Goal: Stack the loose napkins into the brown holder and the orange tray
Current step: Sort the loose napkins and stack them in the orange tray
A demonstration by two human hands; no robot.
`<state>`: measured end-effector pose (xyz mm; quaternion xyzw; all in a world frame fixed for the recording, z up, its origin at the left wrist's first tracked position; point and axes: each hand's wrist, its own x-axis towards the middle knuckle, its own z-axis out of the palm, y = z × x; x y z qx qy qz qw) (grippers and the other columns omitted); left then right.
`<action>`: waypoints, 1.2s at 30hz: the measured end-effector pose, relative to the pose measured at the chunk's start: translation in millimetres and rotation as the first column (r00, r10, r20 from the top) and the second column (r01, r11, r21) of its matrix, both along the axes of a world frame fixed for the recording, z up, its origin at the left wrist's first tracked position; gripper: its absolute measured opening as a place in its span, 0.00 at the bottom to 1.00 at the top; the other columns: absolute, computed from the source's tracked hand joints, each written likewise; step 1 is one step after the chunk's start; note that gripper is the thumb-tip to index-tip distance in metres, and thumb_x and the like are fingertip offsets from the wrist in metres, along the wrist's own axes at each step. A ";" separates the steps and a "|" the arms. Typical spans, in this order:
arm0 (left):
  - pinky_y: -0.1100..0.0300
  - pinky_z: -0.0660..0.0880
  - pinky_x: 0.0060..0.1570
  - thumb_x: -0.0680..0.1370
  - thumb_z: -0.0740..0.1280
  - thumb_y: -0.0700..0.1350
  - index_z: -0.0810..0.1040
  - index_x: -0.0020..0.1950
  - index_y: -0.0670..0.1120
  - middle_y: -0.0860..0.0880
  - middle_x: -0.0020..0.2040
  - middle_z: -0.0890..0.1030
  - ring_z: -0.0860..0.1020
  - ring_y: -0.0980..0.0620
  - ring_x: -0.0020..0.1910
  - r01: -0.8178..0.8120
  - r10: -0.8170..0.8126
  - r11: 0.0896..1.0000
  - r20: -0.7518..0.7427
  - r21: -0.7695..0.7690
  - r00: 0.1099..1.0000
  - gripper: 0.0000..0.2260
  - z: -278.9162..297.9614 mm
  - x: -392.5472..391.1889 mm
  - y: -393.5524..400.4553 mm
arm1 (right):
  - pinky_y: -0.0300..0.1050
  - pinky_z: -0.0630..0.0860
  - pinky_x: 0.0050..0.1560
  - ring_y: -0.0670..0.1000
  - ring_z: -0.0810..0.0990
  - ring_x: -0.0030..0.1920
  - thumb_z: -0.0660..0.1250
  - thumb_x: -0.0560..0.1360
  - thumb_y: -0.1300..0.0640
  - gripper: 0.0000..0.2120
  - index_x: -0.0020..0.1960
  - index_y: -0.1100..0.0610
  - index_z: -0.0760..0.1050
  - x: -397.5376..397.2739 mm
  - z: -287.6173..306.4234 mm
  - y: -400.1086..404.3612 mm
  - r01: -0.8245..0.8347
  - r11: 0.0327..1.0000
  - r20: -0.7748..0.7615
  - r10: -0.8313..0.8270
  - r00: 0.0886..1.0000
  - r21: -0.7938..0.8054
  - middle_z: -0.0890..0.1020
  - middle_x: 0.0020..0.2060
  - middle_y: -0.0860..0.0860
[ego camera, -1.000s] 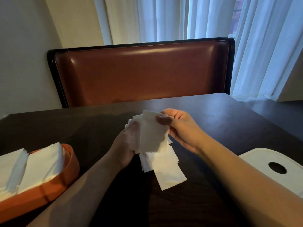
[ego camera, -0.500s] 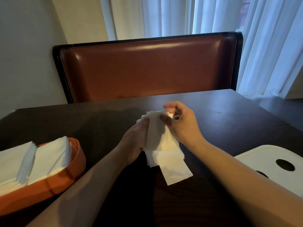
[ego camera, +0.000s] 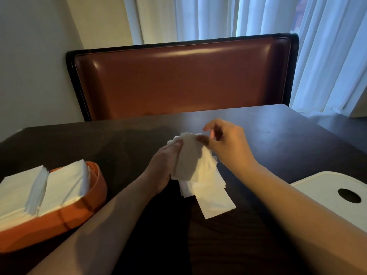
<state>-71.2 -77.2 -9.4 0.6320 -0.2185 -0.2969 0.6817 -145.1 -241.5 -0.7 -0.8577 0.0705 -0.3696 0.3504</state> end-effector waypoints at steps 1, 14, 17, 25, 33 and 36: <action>0.55 0.75 0.38 0.82 0.58 0.55 0.82 0.53 0.46 0.45 0.44 0.83 0.79 0.49 0.39 0.000 0.000 1.000 0.006 -0.015 1.000 0.18 -0.2 0.4 0.2 | 0.37 0.71 0.32 0.44 0.71 0.29 0.75 0.72 0.50 0.11 0.47 0.56 0.79 0.4 0.0 -1.6 0.001 0.998 -0.002 0.000 1.000 0.059 0.76 0.31 0.49; 0.55 0.78 0.42 0.84 0.57 0.52 0.83 0.48 0.47 0.48 0.41 0.85 0.82 0.50 0.39 -0.077 0.077 0.997 0.073 0.006 0.994 0.17 -4.9 2.6 -2.0 | 0.39 0.76 0.37 0.51 0.76 0.34 0.74 0.74 0.58 0.06 0.41 0.57 0.79 -1.5 -3.6 -6.3 -0.142 0.968 0.006 0.143 0.990 0.207 0.81 0.35 0.57; 0.50 0.77 0.47 0.84 0.57 0.51 0.85 0.47 0.48 0.46 0.44 0.85 0.81 0.46 0.44 -0.101 0.100 0.995 0.069 0.015 0.993 0.18 -6.2 4.2 -1.9 | 0.41 0.77 0.38 0.54 0.78 0.35 0.74 0.74 0.57 0.07 0.41 0.57 0.79 -2.6 -2.6 -4.9 -0.121 0.981 0.003 0.122 0.992 0.154 0.81 0.36 0.56; 0.48 0.78 0.48 0.83 0.58 0.49 0.80 0.54 0.45 0.38 0.54 0.82 0.81 0.42 0.48 -0.170 0.170 0.985 0.010 -0.001 0.985 0.13 -4.4 7.5 -2.6 | 0.40 0.76 0.42 0.49 0.76 0.36 0.73 0.75 0.62 0.05 0.49 0.55 0.80 -8.3 10.5 -15.3 -0.172 0.948 -0.022 0.185 0.983 0.269 0.80 0.36 0.55; 0.51 0.77 0.45 0.84 0.54 0.50 0.80 0.52 0.47 0.42 0.48 0.81 0.79 0.45 0.44 -0.110 0.105 0.993 0.128 0.033 0.986 0.16 -5.5 5.2 -0.6 | 0.37 0.78 0.40 0.53 0.79 0.34 0.72 0.74 0.57 0.03 0.46 0.56 0.83 -14.7 18.1 -3.9 -0.362 0.847 -0.058 0.414 0.908 0.390 0.84 0.36 0.55; 0.56 0.77 0.39 0.85 0.52 0.51 0.80 0.54 0.44 0.43 0.47 0.82 0.80 0.48 0.41 -0.071 0.064 0.996 0.127 0.048 0.990 0.19 -6.8 6.2 -0.7 | 0.52 0.82 0.50 0.62 0.81 0.45 0.74 0.73 0.55 0.05 0.40 0.49 0.80 -5.2 7.6 1.5 -0.235 0.930 -0.029 0.253 0.967 0.283 0.83 0.44 0.62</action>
